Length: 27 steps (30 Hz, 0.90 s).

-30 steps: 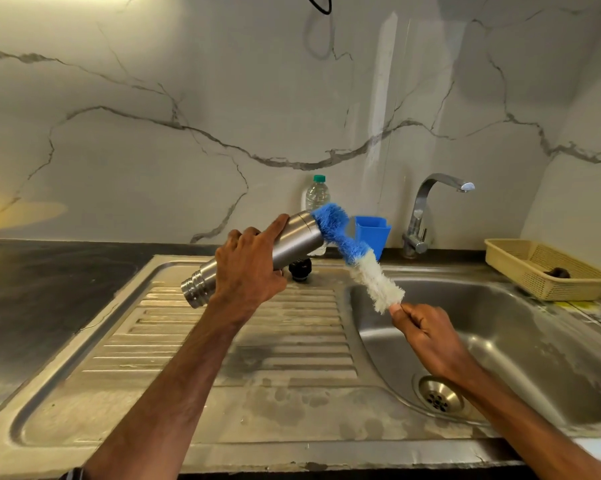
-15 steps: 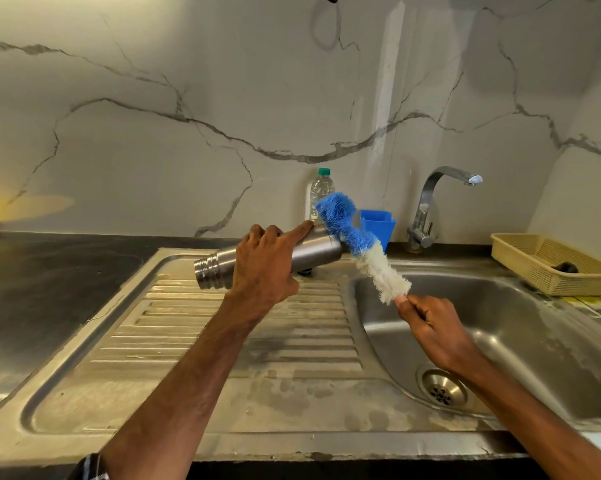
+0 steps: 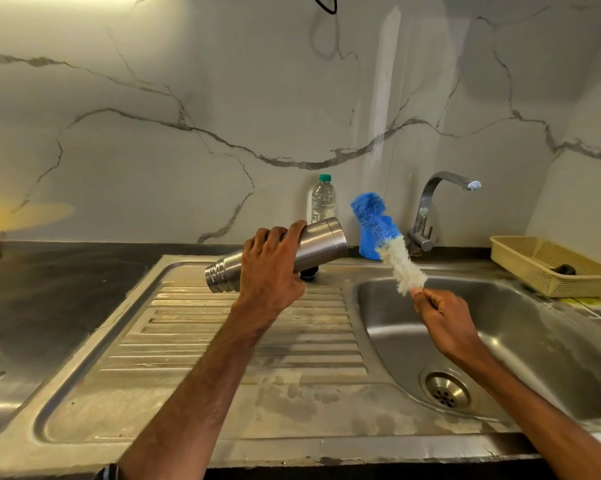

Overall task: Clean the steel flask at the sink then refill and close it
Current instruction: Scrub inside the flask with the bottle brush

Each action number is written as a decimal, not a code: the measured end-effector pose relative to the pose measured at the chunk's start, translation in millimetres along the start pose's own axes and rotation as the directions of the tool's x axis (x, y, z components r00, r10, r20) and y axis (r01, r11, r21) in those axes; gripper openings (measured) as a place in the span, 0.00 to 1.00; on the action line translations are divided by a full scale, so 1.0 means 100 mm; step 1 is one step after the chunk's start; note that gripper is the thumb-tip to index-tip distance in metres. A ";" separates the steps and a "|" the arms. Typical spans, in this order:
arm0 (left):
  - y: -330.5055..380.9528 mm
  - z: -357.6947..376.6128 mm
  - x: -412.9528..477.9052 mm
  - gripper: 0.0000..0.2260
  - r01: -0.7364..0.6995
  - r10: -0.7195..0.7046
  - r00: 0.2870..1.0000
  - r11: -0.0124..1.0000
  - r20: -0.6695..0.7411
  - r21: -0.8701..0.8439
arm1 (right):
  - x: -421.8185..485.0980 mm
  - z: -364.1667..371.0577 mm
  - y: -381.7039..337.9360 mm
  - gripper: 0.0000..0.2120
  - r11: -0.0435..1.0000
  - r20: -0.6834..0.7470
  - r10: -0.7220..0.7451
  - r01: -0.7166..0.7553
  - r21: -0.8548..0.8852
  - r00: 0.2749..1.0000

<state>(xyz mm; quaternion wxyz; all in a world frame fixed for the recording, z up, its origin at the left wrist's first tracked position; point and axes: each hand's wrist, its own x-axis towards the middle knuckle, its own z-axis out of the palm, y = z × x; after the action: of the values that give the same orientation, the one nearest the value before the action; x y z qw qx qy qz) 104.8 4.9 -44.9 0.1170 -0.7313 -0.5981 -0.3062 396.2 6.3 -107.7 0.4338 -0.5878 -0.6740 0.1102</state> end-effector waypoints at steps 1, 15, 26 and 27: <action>-0.01 -0.01 0.00 0.41 0.011 -0.011 1.000 1.000 -0.014 -0.020 | 0.03 0.02 -0.04 0.21 1.000 -0.002 0.022 -0.022 0.019 1.000; -0.03 0.06 0.00 0.41 -0.020 0.020 1.000 1.000 -0.014 0.005 | 0.27 0.53 -0.30 0.15 0.941 -0.185 0.174 -0.108 0.320 0.967; -0.04 0.21 -0.06 0.43 -0.068 0.070 0.995 0.997 -0.072 0.034 | 0.25 0.45 -0.17 0.13 0.954 -0.199 0.178 -0.120 0.273 0.964; -0.03 0.21 -0.06 0.44 -0.068 0.071 0.993 0.997 -0.095 0.036 | 0.24 0.45 -0.17 0.13 0.958 -0.198 0.167 -0.111 0.263 0.966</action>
<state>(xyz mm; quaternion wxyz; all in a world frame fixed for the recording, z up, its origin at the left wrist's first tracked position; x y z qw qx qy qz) 107.5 12.3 -65.5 0.1679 -0.7342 -0.5708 -0.3270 353.9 39.5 -113.0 0.5669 -0.5831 -0.5596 0.1594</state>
